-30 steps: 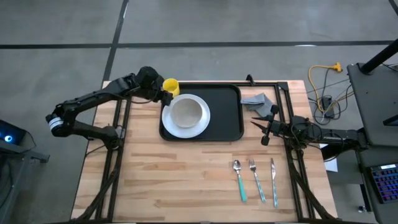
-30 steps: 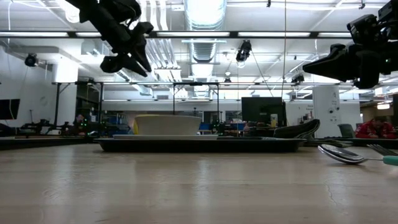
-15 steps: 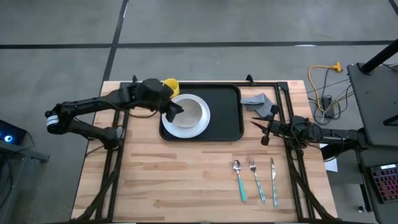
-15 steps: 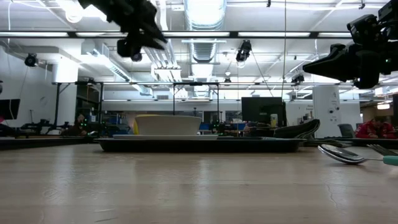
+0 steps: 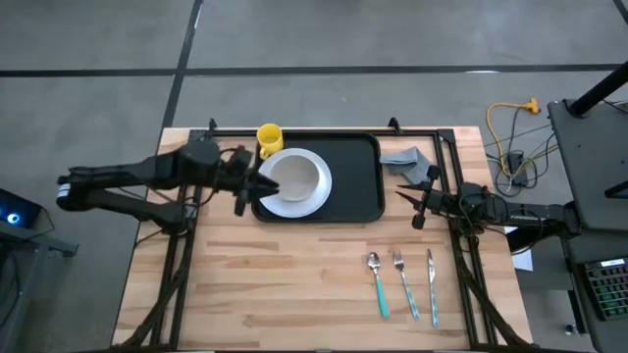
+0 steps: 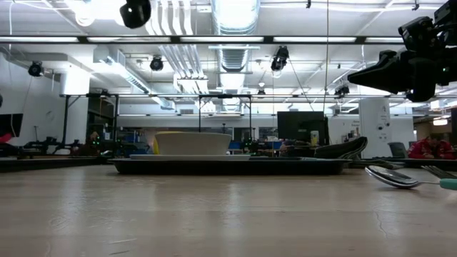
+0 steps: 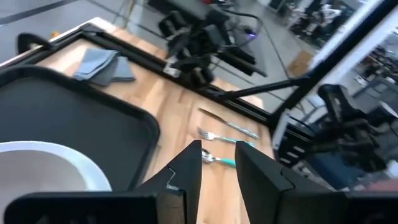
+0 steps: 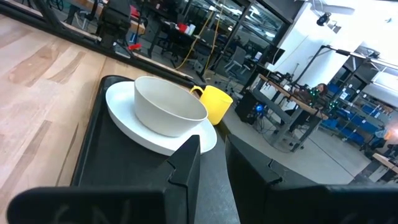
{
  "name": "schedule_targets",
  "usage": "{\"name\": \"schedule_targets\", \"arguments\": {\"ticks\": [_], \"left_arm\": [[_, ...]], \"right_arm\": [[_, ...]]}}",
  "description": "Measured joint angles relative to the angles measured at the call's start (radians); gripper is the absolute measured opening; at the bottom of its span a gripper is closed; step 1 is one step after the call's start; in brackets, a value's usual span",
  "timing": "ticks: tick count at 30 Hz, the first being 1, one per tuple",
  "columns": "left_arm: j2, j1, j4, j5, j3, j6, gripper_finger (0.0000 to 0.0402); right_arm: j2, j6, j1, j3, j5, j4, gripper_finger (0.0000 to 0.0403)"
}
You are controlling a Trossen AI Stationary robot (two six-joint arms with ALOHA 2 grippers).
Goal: Set up tray
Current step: Put the gray napkin on the black serving tray to the right of the white plate
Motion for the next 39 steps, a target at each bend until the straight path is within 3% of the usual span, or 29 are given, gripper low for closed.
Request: {"name": "schedule_targets", "arguments": {"ticks": [12, 18, 27, 35, 39], "left_arm": [[-0.186, -0.100, 0.035, -0.010, -0.165, -0.024, 0.0082], [-0.283, -0.100, 0.308, 0.002, -0.382, -0.095, 0.0082], [-0.487, -0.100, 0.811, 0.168, -0.697, -0.188, 0.0082], [-0.623, -0.100, 0.760, 0.170, -0.726, -0.177, 0.0082], [-0.658, -0.100, 0.676, 0.102, -0.722, -0.140, 0.0082]], "right_arm": [[0.000, -0.002, 0.000, 0.000, 0.000, 0.000, 0.0068], [0.000, 0.000, 0.000, 0.000, 0.000, 0.000, 0.0068], [0.000, 0.000, 0.000, 0.000, 0.000, 0.000, 0.0068], [0.000, 0.000, 0.000, 0.000, 0.000, 0.000, 0.0068], [0.000, 0.000, 0.000, 0.000, 0.000, 0.000, 0.0068]]}}
